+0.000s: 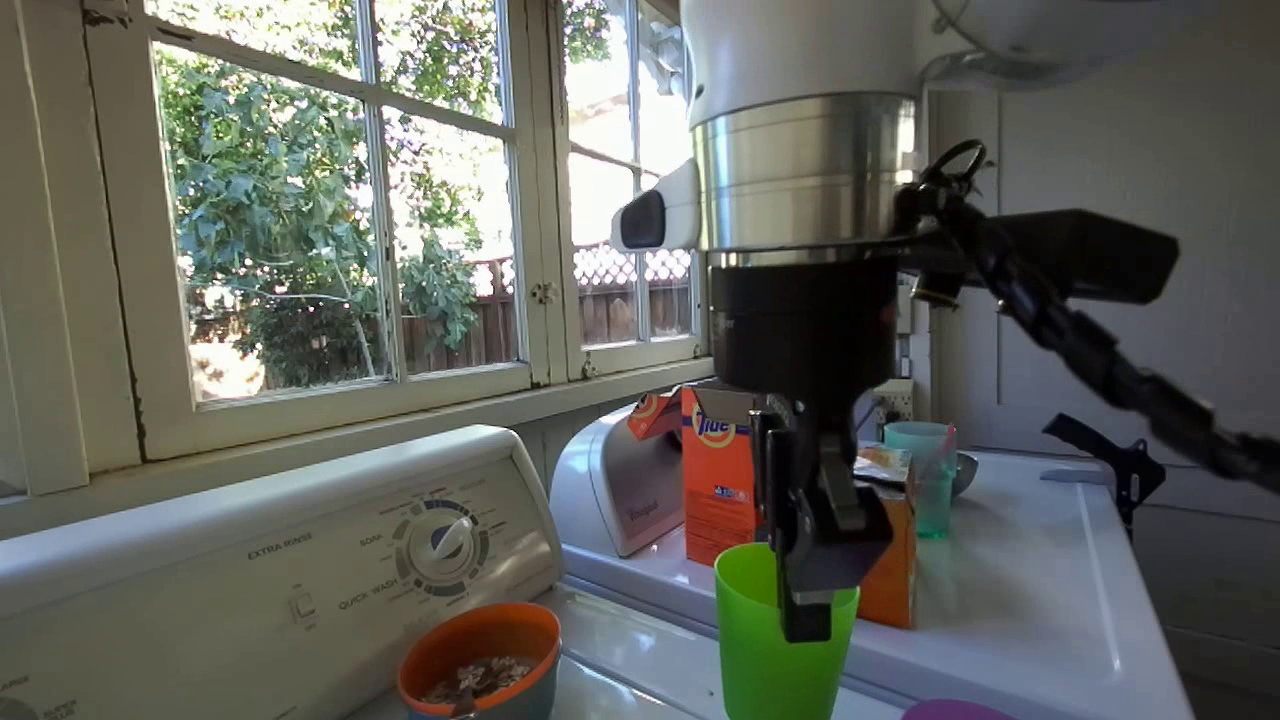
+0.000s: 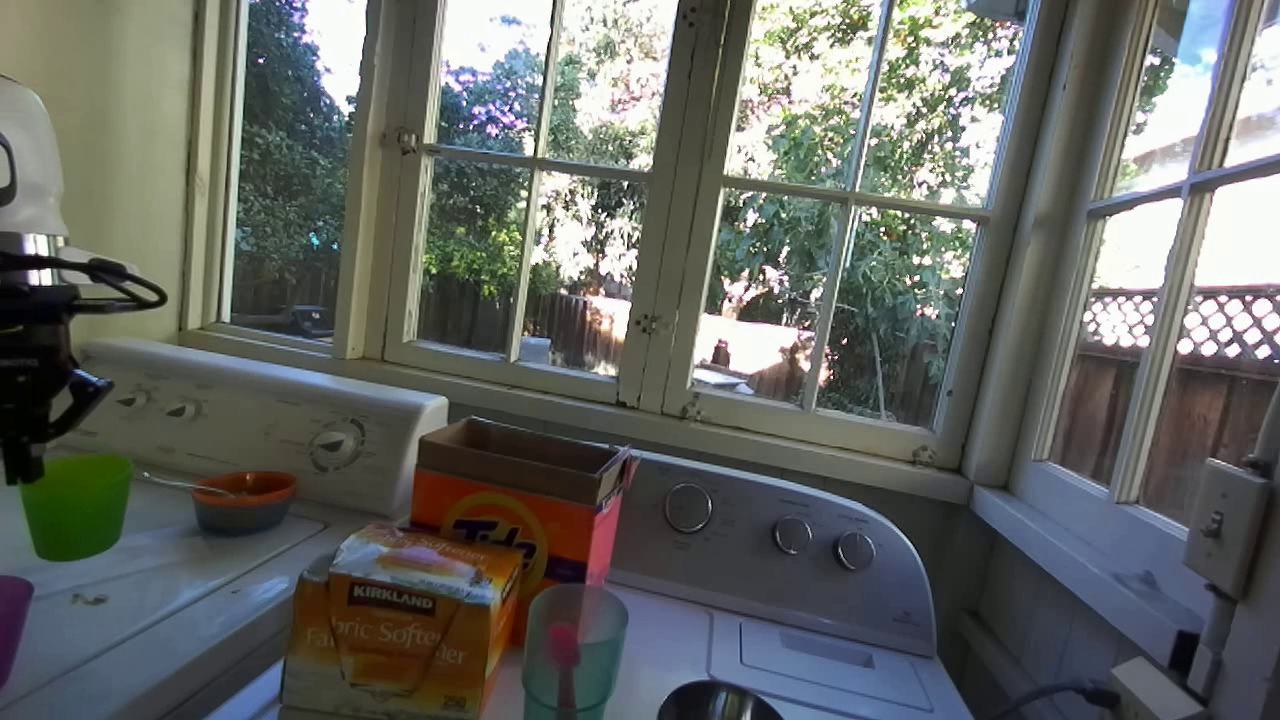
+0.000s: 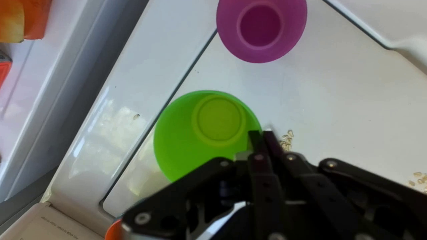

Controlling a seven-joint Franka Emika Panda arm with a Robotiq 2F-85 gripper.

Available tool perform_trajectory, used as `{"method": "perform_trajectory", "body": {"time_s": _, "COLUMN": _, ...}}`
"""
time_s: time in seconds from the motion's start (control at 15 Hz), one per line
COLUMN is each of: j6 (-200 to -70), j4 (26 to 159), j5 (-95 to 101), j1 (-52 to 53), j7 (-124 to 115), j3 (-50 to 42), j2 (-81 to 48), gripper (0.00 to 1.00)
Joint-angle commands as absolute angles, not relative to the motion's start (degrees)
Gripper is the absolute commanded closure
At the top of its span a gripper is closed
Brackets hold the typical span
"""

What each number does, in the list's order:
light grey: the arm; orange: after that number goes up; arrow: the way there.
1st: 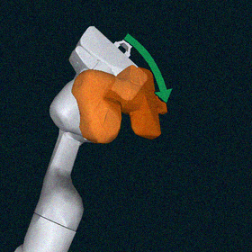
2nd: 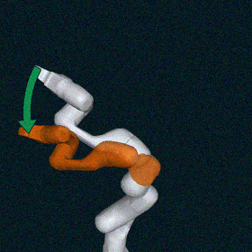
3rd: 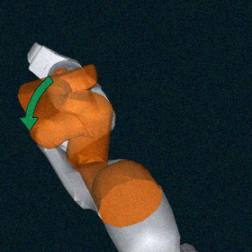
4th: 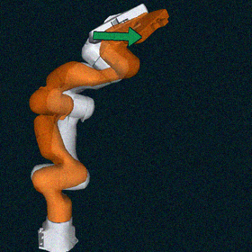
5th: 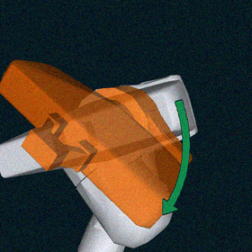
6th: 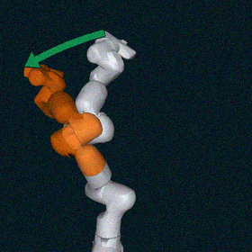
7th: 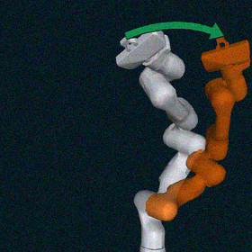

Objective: Unstack the green and purple cups.

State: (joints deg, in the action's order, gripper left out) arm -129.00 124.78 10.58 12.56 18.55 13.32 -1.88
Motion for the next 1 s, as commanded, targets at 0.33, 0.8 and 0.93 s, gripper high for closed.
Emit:
{"method": "perform_trajectory", "body": {"time_s": 0.33, "j6": -126.8, "j4": 118.7, "j5": 13.17, "j1": 13.13, "j7": 18.61, "j3": 13.29, "j2": -10.58, "gripper": 0.99}}
{"method": "perform_trajectory", "body": {"time_s": 0.8, "j6": -123.93, "j4": 116.23, "j5": 15.04, "j1": 13.3, "j7": 17.7, "j3": 12.76, "j2": -14.86, "gripper": 0.99}}
{"method": "perform_trajectory", "body": {"time_s": 0.93, "j6": -123.61, "j4": 115.82, "j5": 15.23, "j1": 13.33, "j7": 17.45, "j3": 12.64, "j2": -15.54, "gripper": 0.99}}
